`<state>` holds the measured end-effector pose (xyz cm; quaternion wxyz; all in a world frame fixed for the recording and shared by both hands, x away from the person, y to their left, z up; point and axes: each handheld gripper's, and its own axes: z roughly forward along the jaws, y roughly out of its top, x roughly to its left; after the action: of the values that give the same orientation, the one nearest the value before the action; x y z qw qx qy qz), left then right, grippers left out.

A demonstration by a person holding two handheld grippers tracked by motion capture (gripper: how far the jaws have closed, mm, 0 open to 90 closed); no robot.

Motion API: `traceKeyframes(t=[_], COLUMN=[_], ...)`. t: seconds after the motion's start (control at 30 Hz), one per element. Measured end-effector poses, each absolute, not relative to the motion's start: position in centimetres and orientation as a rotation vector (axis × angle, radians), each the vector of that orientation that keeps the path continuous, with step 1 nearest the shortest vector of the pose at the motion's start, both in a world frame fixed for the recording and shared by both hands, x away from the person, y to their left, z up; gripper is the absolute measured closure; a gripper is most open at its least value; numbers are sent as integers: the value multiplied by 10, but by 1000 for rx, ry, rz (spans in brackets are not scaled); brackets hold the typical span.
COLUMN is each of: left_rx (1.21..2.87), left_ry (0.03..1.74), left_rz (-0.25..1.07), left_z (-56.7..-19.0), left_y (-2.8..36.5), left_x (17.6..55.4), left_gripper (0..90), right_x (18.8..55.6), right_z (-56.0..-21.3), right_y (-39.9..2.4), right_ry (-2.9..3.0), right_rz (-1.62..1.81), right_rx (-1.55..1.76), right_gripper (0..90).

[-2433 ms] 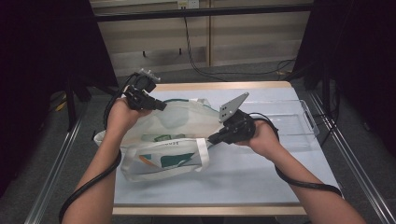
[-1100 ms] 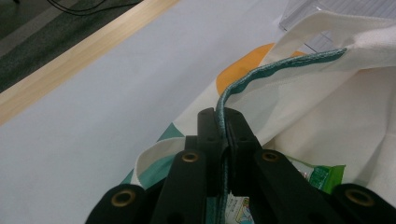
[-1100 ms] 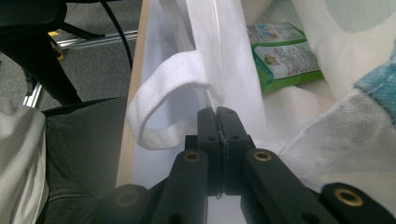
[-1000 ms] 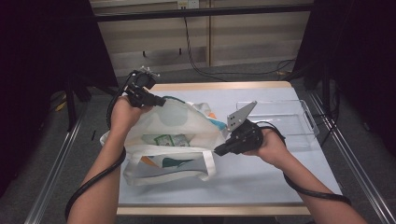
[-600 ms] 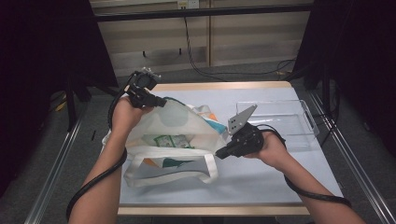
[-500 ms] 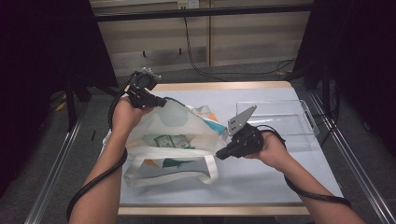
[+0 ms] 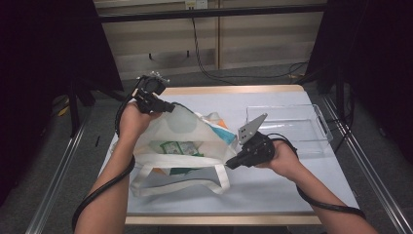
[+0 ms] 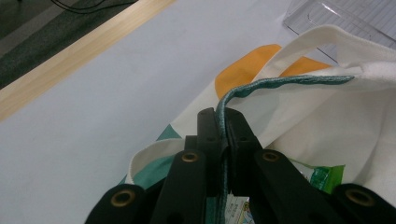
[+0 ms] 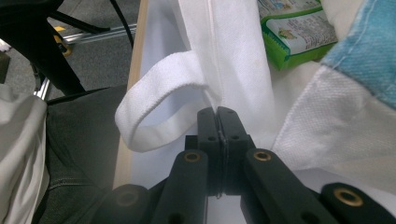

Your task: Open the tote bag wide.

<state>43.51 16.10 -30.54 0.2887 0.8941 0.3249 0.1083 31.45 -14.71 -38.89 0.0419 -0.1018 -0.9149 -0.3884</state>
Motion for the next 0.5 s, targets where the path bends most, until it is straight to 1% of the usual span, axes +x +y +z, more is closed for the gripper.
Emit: traceKeyframes(t=[0.03, 0.1, 0.27, 0.5], left_rx=[2383, 2381, 2381, 2364], left_ry=[871, 878, 884, 903], left_rz=[312, 296, 316, 308], left_z=[-306, -307, -308, -312], left_y=[160, 160, 160, 158], left_x=[435, 435, 435, 436], left_gripper=[868, 867, 867, 866], right_x=[314, 314, 313, 313], right_z=[-390, -392, -396, -402], right_y=[-147, -147, -147, -148], right_ry=[-2799, -2798, -2802, -2795], right_rz=[-1187, -1182, -1182, -1187], right_rx=[-315, -313, -311, -316], right_gripper=[895, 895, 895, 895])
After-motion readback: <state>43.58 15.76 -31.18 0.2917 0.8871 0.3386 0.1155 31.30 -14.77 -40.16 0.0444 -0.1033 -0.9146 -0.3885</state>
